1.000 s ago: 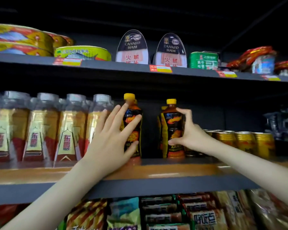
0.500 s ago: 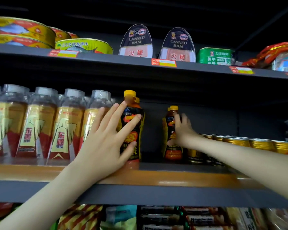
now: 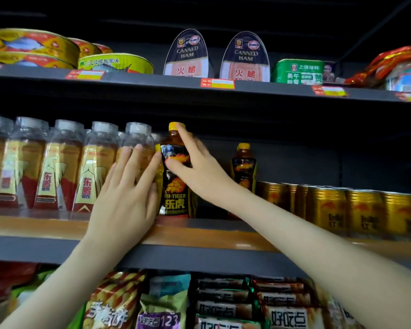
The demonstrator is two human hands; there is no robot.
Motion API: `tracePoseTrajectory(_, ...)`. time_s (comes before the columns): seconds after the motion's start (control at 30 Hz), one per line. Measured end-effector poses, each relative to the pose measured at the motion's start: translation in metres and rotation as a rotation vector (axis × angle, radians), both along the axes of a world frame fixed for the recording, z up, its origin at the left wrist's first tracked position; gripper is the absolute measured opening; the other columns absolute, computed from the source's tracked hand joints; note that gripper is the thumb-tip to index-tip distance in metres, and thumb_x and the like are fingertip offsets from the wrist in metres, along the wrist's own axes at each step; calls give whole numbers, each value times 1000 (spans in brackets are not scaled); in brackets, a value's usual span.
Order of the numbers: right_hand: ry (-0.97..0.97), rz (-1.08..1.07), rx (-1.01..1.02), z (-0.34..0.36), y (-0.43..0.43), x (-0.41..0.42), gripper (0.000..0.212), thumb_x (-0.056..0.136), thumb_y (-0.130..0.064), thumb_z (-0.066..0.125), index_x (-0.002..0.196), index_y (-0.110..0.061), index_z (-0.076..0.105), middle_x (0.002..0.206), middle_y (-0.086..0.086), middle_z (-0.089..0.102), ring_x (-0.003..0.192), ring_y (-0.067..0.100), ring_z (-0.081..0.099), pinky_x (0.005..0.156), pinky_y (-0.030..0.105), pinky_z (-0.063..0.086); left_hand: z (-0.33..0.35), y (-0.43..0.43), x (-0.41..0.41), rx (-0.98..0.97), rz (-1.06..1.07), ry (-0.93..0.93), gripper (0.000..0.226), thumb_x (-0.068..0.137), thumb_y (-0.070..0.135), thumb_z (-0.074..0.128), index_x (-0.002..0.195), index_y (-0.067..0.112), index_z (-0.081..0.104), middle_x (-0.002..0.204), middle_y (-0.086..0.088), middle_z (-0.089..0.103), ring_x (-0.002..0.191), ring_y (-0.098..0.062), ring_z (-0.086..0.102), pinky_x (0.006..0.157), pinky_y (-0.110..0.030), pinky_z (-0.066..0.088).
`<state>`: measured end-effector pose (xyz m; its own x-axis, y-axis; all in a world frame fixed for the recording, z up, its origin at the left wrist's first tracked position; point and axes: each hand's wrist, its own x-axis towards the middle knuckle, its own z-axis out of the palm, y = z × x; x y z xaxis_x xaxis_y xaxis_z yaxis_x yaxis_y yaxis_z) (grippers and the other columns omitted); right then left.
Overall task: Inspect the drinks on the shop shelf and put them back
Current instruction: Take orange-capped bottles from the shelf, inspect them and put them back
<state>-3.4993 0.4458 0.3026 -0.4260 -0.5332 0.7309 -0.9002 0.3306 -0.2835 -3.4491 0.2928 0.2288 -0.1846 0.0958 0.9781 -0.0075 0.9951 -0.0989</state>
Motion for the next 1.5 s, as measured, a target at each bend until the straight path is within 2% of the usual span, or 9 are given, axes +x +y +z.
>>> tracePoseTrajectory(0.23, 59, -74, -38, 2, -4, 16, 83, 86, -34, 70, 151, -42, 18, 153, 11, 29, 136, 29, 35, 105, 32, 33, -1, -1, 1, 48, -49, -98, 59, 95, 31, 28, 152, 16, 30, 158, -19, 22, 147, -37, 15, 113, -54, 22)
tracePoseTrajectory(0.43, 292, -113, -118, -16, 11, 50, 71, 90, -26, 66, 147, -43, 28, 154, 2, 21, 137, 21, 33, 110, 44, 37, -1, -8, 23, 59, -295, -183, 74, 90, 57, 34, 154, 30, 8, 162, -3, 8, 147, -12, -7, 120, -45, 4)
tracePoseTrajectory(0.63, 688, -178, -242, -30, 26, 116, 66, 88, -17, 68, 142, -32, 33, 155, 14, 18, 140, 21, 26, 102, 29, 38, 2, 25, 85, 282, -837, -244, 101, 80, 51, 70, 155, 18, 10, 156, 10, 22, 144, -4, 22, 116, -28, 27)
tracePoseTrajectory(0.73, 536, 48, -327, -68, 24, 168, 62, 85, -18, 69, 132, -27, 29, 152, 20, 19, 139, 17, 32, 105, 22, 40, -17, 43, 125, 403, -995, -249, 84, 77, 39, 73, 144, 18, 28, 131, 10, 55, 119, 1, 54, 93, -21, 49)
tracePoseTrajectory(0.83, 223, 225, -377, -117, 30, 212, 72, 78, -27, 75, 123, -28, 19, 146, 15, 34, 130, 19, 48, 101, 36, 48, -70, 45, 162, 496, -914, -306, 63, 72, 29, 80, 118, 31, 37, 97, 24, 59, 88, 10, 59, 65, -4, 42)
tracePoseTrajectory(0.93, -287, 220, -302, -158, 38, 238, 71, 65, -46, 77, 124, -43, 39, 120, -20, 57, 112, 6, 59, 95, 30, 51, -139, 42, 191, 562, -873, -509, 64, 67, 33, 80, 113, 44, 36, 95, 29, 57, 99, -5, 57, 65, -1, 39)
tracePoseTrajectory(1.03, -515, 228, -206, -205, 38, 242, 52, 65, -42, 75, 113, -34, 58, 112, -9, 64, 106, 9, 62, 95, 34, 51, -197, 33, 210, 628, -814, -710, 60, 61, 48, 75, 110, 48, 40, 94, 21, 65, 93, -8, 64, 68, -15, 48)
tracePoseTrajectory(1.23, -655, 419, -111, -277, 47, 266, 45, 82, -41, 71, 111, -7, 64, 119, 6, 62, 117, 24, 56, 97, 33, 44, -270, 19, 255, 679, -880, -970, 76, 64, 30, 87, 128, 36, 46, 113, 16, 67, 103, -2, 64, 83, -29, 54)
tracePoseTrajectory(1.5, -856, 458, -280, -309, 59, 278, 39, 81, -56, 66, 104, -24, 66, 115, 3, 66, 121, 26, 56, 100, 42, 45, -296, 37, 275, 840, -850, -1106, 71, 68, 18, 88, 123, 37, 49, 108, 17, 68, 99, 1, 64, 82, -23, 54)
